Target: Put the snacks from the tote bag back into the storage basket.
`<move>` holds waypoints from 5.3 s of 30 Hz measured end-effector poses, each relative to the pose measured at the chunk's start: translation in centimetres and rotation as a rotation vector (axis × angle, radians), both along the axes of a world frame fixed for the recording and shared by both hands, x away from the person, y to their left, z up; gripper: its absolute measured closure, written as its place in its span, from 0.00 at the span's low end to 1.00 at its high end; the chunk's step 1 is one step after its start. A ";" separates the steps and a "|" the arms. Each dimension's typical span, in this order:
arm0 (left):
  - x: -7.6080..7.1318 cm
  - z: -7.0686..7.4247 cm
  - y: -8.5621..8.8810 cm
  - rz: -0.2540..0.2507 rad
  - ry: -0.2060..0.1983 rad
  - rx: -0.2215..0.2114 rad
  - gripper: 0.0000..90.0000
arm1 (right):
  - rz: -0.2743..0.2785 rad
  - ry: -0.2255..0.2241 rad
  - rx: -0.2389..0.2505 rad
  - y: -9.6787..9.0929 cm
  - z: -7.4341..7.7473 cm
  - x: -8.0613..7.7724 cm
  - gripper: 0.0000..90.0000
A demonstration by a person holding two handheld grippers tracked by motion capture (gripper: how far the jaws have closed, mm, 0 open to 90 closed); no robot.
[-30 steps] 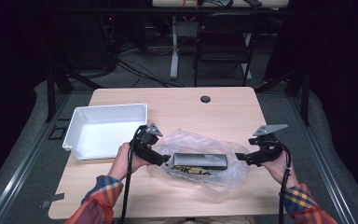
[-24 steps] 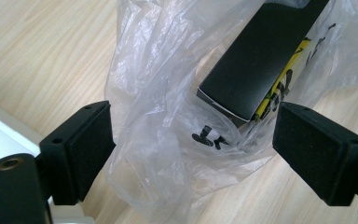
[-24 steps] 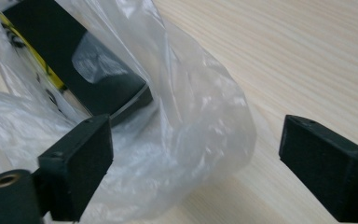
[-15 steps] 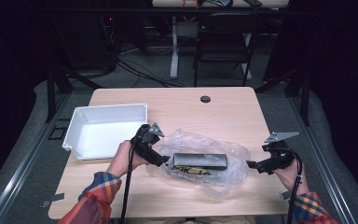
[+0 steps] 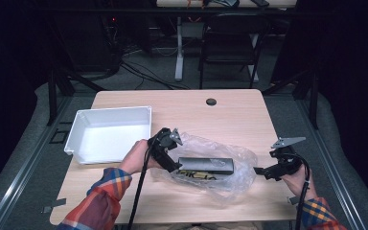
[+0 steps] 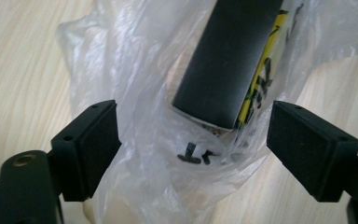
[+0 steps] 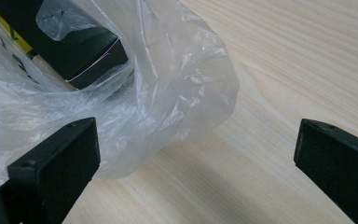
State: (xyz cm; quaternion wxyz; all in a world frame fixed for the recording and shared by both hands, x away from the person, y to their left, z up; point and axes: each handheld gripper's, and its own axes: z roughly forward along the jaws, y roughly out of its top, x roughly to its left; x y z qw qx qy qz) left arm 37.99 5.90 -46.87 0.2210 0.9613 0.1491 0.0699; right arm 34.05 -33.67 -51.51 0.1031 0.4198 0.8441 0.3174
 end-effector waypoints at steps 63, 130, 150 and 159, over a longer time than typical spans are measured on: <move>1.7 -3.5 -7.4 -0.253 0.032 0.247 0.43 | 0.021 0.005 -0.057 0.6 -0.7 0.0 0.03; 1.6 2.1 -3.2 -0.312 0.035 0.228 0.48 | 0.020 0.003 -0.058 0.6 -0.8 0.1 0.03; 1.7 5.3 1.9 -0.253 0.003 0.223 0.48 | 0.016 0.001 -0.062 0.7 -0.9 0.2 0.03; 1.8 6.1 4.6 -0.212 -0.005 0.224 0.48 | 0.016 0.002 -0.062 0.6 -0.9 0.2 0.03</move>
